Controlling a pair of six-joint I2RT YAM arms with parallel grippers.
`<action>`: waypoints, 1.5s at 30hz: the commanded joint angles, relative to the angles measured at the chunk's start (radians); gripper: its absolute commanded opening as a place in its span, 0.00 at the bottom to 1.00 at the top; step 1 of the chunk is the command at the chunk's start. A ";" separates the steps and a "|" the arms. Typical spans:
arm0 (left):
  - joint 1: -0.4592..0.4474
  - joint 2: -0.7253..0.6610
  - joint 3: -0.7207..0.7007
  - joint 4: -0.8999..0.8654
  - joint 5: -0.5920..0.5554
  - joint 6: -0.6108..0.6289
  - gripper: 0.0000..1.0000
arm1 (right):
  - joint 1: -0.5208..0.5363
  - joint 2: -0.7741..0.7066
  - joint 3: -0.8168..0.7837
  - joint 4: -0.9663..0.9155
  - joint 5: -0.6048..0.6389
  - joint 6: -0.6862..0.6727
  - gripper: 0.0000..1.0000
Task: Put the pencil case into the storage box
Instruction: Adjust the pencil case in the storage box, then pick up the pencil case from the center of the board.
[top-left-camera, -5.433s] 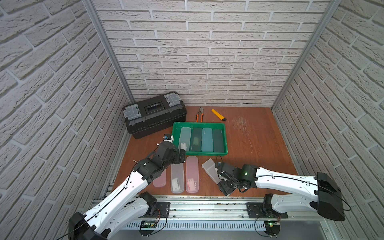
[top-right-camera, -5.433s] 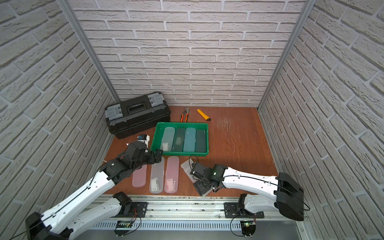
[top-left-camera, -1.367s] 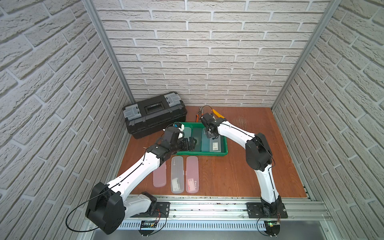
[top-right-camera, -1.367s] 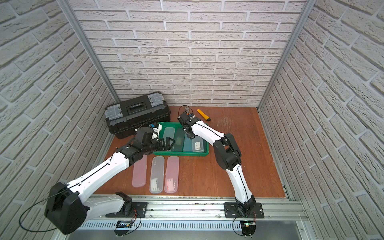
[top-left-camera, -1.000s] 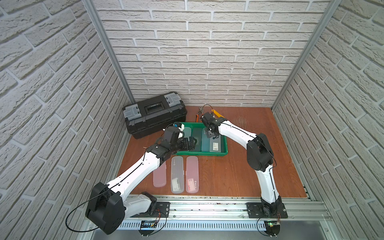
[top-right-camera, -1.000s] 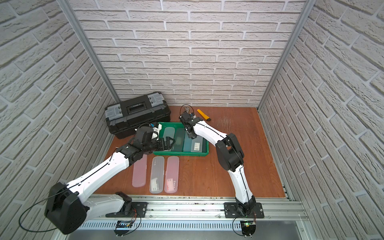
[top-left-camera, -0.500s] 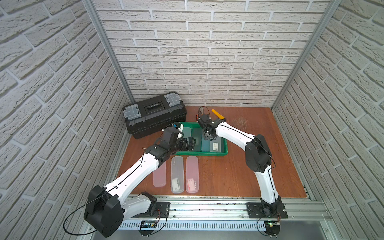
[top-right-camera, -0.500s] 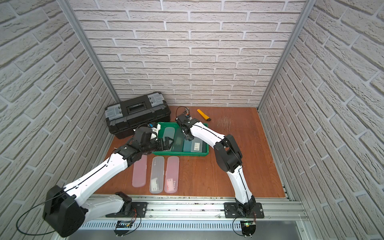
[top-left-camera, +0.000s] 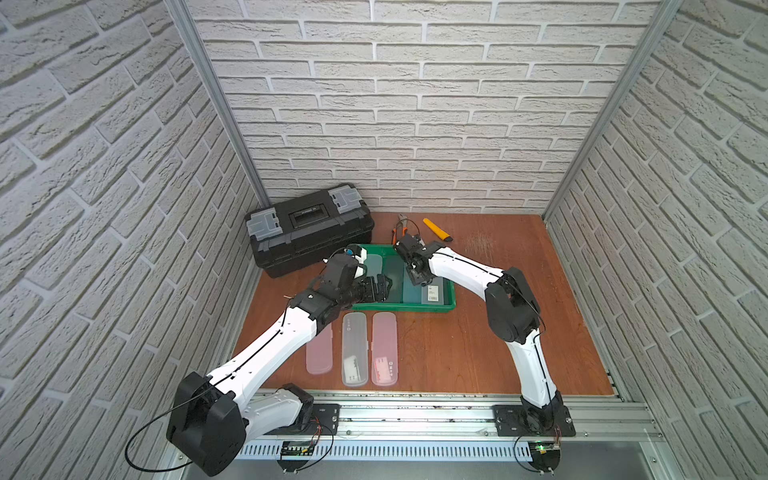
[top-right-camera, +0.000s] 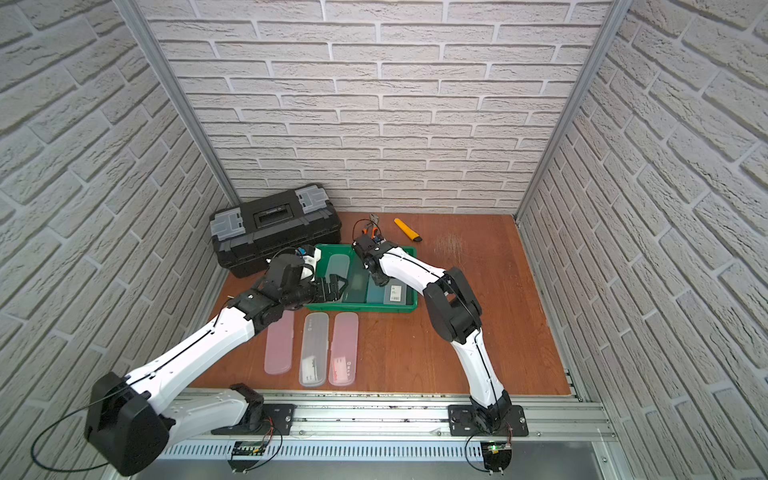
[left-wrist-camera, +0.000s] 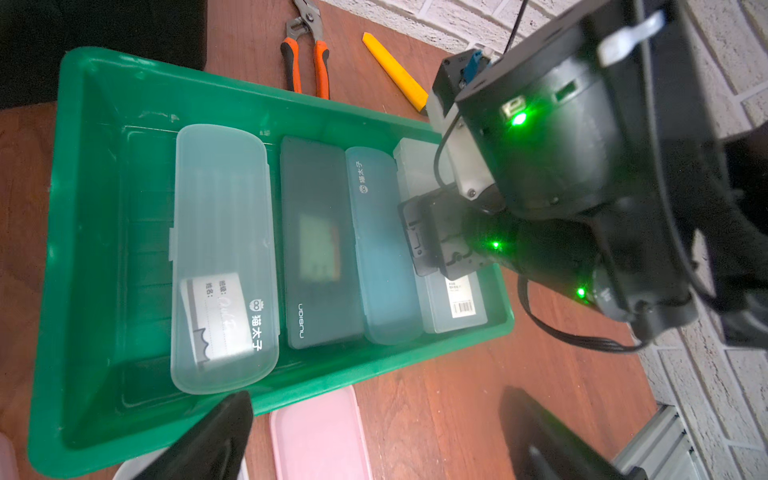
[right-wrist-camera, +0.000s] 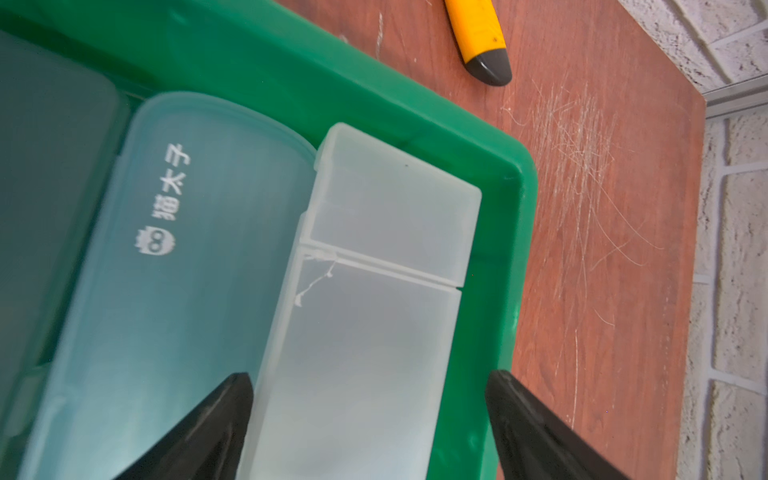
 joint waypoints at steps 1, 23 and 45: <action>-0.007 -0.003 0.010 0.019 -0.006 -0.006 0.99 | -0.006 -0.032 -0.031 0.010 0.047 -0.015 0.92; -0.059 -0.018 -0.026 -0.065 -0.063 0.000 0.99 | -0.040 -0.224 -0.082 0.077 -0.107 0.013 0.93; -0.099 -0.334 -0.348 -0.124 -0.325 -0.240 0.98 | 0.185 -0.830 -0.839 0.382 -0.518 0.493 0.90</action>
